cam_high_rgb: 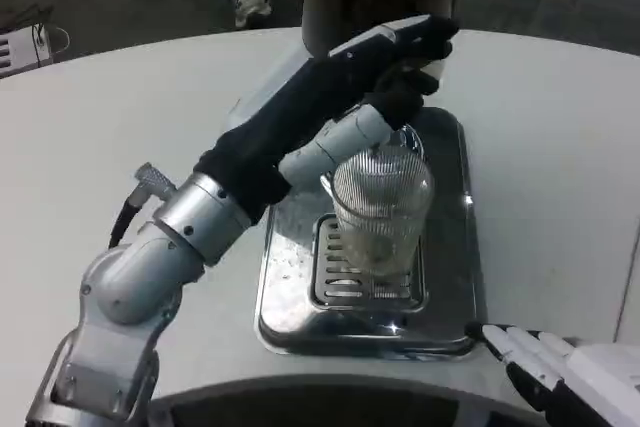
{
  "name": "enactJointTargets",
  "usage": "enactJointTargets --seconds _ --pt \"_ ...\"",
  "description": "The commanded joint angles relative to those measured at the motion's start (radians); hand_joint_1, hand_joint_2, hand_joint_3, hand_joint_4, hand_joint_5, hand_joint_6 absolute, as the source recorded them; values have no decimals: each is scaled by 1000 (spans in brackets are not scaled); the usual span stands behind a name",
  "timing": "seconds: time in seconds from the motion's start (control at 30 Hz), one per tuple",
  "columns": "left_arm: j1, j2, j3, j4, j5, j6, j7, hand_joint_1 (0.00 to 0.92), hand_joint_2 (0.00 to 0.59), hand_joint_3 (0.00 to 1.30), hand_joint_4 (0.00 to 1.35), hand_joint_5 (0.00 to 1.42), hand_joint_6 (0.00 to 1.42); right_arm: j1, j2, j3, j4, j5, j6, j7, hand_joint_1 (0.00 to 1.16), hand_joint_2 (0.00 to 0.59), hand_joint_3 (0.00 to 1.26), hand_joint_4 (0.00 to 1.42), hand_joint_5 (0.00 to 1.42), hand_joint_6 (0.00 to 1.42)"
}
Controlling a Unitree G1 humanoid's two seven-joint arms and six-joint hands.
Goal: Grasp the cup under the faucet to collect the drink, then remove the cup.
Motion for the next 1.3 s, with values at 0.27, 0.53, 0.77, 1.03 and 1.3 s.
enactJointTargets --seconds 0.27,0.53,0.77,1.03,1.3 --pt "-60 70 -83 43 116 -66 -80 0 46 212 198 289 327 19 4 -18 -13 32 -5 -12 521 451 3 0 0 0" --pt "-69 103 -113 47 190 -126 -78 0 42 210 204 294 327 28 2 -29 -13 103 149 -17 516 448 15 0 0 0" --pt "-81 120 -130 57 220 -149 -84 0 39 210 207 298 327 34 -16 -52 -8 242 339 -113 522 400 2 0 27 1" --pt "-87 136 -143 67 225 -162 -93 0 34 210 208 299 318 48 -27 -82 71 439 385 -341 651 257 0 0 110 99" --pt "-83 152 -142 69 221 -172 -94 0 37 210 208 300 313 11 -62 20 237 517 293 -535 736 218 0 0 55 82"
